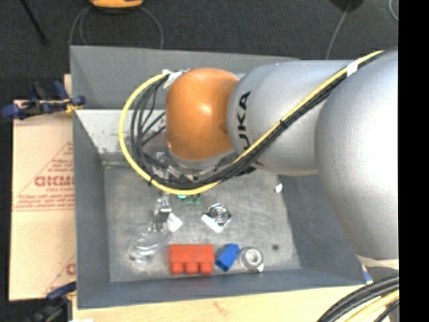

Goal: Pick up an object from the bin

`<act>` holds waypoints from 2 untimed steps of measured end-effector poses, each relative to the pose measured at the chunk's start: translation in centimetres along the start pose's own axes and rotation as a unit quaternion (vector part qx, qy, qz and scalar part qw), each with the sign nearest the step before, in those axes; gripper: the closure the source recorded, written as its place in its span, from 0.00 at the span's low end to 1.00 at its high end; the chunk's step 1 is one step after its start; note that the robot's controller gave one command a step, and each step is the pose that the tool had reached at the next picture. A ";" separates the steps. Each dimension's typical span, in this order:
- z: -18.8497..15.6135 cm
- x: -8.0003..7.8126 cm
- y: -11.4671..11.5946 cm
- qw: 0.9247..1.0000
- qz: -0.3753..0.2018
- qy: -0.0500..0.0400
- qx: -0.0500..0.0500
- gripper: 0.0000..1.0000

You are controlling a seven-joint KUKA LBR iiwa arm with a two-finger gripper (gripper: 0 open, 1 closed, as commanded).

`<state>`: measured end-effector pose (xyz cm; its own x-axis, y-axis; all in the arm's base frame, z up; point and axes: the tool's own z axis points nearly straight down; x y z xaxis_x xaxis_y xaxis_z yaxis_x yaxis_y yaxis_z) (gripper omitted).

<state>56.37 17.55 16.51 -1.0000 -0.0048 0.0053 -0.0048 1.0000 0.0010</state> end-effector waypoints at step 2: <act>5.4 7.5 -6.9 0.995 -0.096 -0.006 0.000 0.00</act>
Offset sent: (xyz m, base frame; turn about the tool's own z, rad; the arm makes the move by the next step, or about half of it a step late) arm -0.0785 -0.0602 -0.0299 -0.1696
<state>48.90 10.62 11.14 -0.9805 -0.1964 -0.0068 -0.1964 0.9805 0.0001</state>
